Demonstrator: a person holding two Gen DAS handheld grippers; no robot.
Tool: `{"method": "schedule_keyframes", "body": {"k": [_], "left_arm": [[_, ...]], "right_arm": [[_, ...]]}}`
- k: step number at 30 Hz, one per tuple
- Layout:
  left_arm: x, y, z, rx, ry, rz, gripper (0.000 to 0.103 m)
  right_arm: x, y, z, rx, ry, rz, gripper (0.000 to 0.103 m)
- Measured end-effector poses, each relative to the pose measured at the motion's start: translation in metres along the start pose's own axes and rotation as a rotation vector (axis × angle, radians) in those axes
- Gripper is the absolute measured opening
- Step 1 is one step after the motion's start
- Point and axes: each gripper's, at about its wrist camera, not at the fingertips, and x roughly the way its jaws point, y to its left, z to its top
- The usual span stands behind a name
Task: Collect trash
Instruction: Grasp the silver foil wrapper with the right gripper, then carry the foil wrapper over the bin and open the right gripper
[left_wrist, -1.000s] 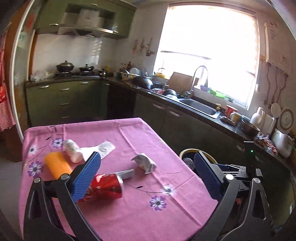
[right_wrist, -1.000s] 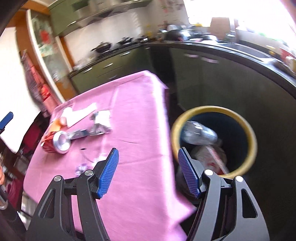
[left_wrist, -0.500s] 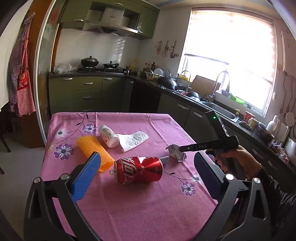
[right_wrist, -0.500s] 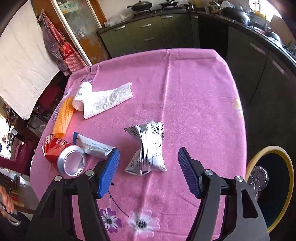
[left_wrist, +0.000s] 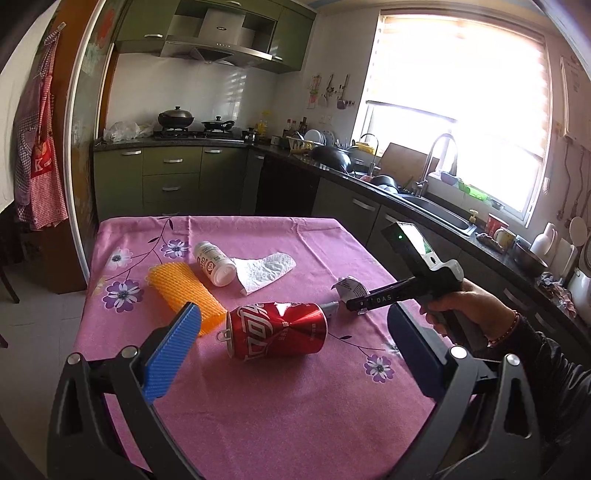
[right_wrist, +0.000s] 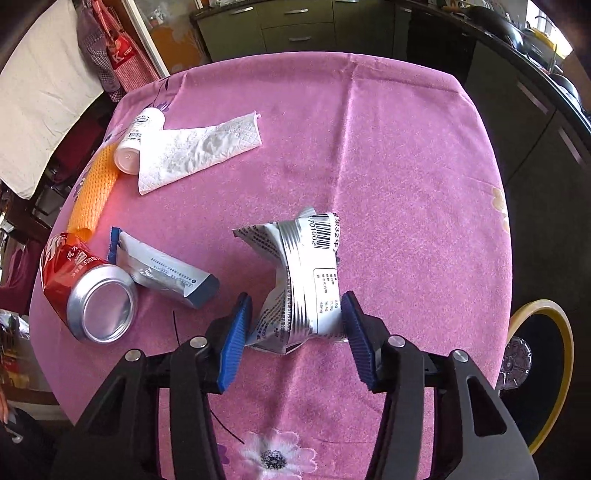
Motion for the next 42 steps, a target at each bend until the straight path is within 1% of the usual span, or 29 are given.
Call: {"method": "schedule_keyframes", "body": {"k": [6,13,18,23,25,30,37,42], "left_arm": [[0.004,0.001,-0.002,-0.001,0.014,0.004,0.096],[0.008,0.0,-0.003,-0.002,0.02,-0.001,0.096],[0.009,-0.004,-0.003,0.01,0.022,-0.004,0.096],[0.01,-0.011,-0.003,0.025,0.026,-0.009,0.096],[0.012,-0.015,-0.003,0.031,0.029,-0.013,0.096],[0.017,-0.028,-0.004,0.049,0.039,-0.034,0.096],[0.026,-0.049,-0.005,0.08,0.054,-0.067,0.096],[0.03,-0.056,-0.006,0.099,0.065,-0.071,0.096]], "right_arm": [[-0.005,-0.001,-0.006,0.007,-0.028,0.011,0.047],[-0.03,-0.004,-0.023,0.016,-0.104,0.007,0.046],[-0.049,-0.007,-0.039,0.024,-0.156,-0.018,0.046],[-0.072,-0.013,-0.06,0.032,-0.213,-0.077,0.046],[-0.081,-0.019,-0.07,0.038,-0.233,-0.116,0.046],[-0.098,-0.052,-0.097,0.098,-0.246,-0.178,0.046],[-0.104,-0.127,-0.136,0.26,-0.215,-0.269,0.046],[-0.099,-0.178,-0.16,0.379,-0.183,-0.324,0.046]]}}
